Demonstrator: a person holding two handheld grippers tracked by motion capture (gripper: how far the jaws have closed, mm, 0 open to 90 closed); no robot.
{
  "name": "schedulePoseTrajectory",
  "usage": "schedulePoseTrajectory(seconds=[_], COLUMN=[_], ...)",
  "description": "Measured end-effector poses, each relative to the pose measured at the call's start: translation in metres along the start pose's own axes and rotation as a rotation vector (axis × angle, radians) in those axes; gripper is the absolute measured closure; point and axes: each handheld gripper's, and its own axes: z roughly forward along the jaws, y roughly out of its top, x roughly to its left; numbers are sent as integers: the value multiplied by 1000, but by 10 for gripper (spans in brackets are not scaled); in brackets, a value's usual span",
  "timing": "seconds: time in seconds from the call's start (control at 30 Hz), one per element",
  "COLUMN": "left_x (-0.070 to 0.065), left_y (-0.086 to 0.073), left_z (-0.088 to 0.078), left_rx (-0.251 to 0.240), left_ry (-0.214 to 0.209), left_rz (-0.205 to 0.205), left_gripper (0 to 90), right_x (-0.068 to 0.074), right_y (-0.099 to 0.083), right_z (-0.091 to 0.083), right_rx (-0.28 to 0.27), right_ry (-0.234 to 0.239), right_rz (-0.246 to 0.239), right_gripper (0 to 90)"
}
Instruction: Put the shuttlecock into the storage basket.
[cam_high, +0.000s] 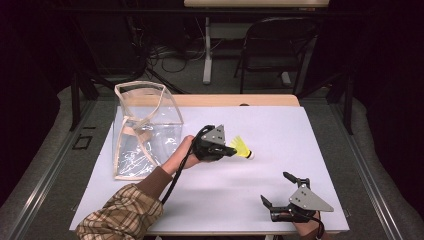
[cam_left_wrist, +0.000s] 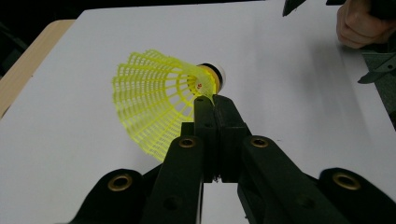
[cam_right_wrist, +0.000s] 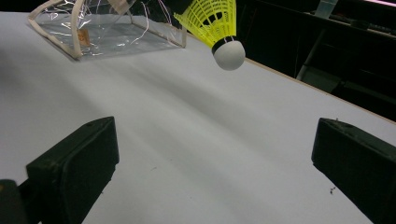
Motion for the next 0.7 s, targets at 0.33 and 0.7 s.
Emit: schedulePoseTrajectory(seconds=[0.33, 0.7], left_x=[3, 6], left_y=[3, 4], left_z=[-11, -23], left_rx=[-20, -35], left_ry=[28, 60], left_rz=[-2, -3], left_gripper=[893, 893], right_x=[0, 0], right_y=[0, 0], right_z=[0, 0], right_rx=[1, 3], right_ry=[0, 2], right_rz=[1, 3], right_gripper=[2, 2])
